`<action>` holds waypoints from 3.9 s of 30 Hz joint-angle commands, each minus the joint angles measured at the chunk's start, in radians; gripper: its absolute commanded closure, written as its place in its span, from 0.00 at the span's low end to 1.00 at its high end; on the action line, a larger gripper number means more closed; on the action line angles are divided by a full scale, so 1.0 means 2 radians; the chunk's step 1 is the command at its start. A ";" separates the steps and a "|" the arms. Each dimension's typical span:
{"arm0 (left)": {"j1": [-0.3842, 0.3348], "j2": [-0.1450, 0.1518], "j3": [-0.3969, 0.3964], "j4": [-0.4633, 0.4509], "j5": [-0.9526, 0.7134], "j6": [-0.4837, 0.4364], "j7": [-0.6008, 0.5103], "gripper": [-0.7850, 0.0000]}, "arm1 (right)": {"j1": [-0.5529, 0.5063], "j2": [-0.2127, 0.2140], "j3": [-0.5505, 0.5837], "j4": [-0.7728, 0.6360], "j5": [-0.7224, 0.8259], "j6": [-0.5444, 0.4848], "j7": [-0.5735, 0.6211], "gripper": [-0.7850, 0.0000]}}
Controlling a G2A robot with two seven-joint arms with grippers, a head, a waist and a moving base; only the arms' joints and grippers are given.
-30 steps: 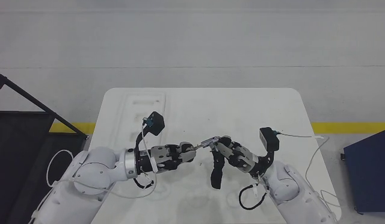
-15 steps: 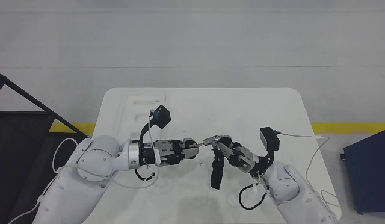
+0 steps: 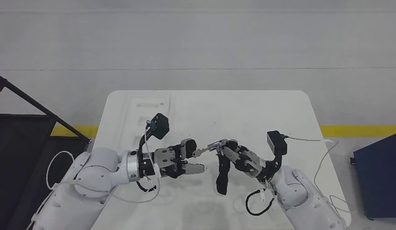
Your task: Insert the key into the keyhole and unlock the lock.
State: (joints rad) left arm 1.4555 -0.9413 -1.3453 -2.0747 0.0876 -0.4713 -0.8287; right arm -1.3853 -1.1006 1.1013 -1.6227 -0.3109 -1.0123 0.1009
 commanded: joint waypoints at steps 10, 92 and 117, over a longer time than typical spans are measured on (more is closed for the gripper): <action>0.099 -0.004 -0.039 0.009 0.069 -0.079 0.181 0.00 | -0.011 -0.004 -0.001 -0.003 0.046 0.042 -0.027 1.00; 0.025 -0.016 0.030 0.019 0.106 -0.095 0.155 1.00 | -0.025 -0.008 -0.011 -0.015 0.120 0.022 0.044 1.00; 0.117 -0.027 0.068 -0.078 0.590 0.064 0.399 1.00 | -0.025 -0.008 -0.011 -0.015 0.120 0.022 0.044 1.00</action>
State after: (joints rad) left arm 1.6849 -0.9945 -1.2191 -2.2273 1.2246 -0.3659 -0.0629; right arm -1.4353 -1.1159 1.0798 -1.6537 -0.0707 -0.9673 0.1882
